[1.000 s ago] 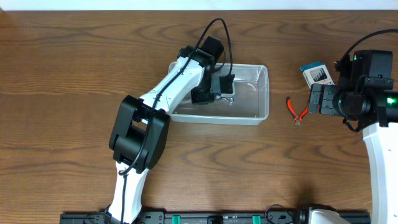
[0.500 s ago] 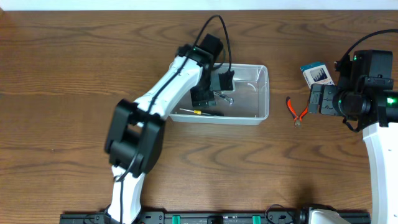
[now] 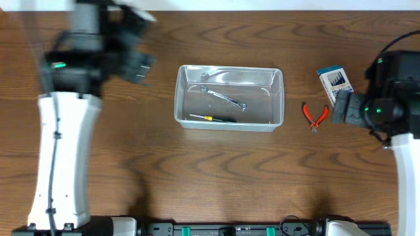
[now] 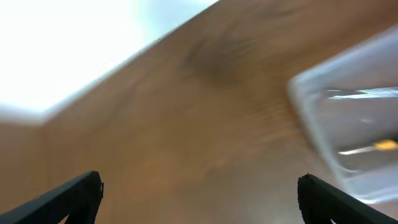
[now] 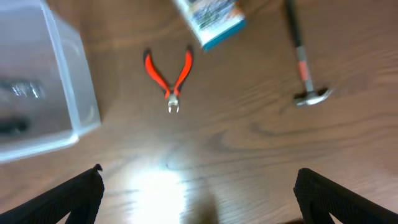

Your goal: Pack container

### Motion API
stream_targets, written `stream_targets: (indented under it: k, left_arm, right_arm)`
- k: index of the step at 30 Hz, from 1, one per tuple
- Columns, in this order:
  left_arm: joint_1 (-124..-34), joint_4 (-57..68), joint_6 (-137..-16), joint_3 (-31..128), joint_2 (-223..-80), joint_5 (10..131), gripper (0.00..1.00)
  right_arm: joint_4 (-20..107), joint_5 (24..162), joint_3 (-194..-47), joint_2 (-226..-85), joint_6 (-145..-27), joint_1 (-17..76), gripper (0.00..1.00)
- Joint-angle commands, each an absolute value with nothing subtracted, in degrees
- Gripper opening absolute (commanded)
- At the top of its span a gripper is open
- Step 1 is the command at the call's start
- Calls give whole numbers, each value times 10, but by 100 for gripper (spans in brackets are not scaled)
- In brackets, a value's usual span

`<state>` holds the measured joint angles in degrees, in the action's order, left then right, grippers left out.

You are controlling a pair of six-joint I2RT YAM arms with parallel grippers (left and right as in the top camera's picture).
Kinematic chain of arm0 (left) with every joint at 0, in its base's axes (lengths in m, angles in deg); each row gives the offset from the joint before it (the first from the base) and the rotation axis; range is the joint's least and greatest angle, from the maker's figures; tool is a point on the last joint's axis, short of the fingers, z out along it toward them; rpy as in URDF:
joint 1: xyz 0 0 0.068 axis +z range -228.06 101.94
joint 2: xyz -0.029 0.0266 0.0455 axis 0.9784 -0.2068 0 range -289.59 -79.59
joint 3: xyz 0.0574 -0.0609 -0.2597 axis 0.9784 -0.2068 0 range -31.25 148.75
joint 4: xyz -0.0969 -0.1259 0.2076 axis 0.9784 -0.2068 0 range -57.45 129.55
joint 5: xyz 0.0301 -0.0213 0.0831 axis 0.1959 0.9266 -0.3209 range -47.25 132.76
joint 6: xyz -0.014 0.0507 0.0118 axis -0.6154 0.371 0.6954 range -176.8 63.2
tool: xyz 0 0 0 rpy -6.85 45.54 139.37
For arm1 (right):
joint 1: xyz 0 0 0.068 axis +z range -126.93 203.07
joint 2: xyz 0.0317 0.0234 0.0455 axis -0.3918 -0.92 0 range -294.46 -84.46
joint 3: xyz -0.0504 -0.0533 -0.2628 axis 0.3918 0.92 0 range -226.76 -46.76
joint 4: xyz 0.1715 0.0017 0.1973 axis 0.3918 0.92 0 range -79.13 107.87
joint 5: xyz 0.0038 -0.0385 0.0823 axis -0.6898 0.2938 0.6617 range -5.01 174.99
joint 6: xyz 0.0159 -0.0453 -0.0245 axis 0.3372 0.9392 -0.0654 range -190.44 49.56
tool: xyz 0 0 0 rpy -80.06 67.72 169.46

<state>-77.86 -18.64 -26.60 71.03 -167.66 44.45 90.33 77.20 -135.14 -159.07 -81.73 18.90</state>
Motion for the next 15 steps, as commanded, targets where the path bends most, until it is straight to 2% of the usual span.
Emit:
stream_targets:
  k: [1, 8, 15]
  left_arm:
    - [-691, -198, -367, 706, -1692, 485, 98]
    - [-555, -194, -377, 678, -1706, 590, 98]
    - [-530, -178, -376, 643, -1713, 590, 98]
  right_arm:
    - [911, 745, -1387, -1582, -862, 193, 99]
    - [903, 755, -1382, -1705, -840, 192, 99]
    - [806, 773, -1382, -1871, -839, 187, 99]
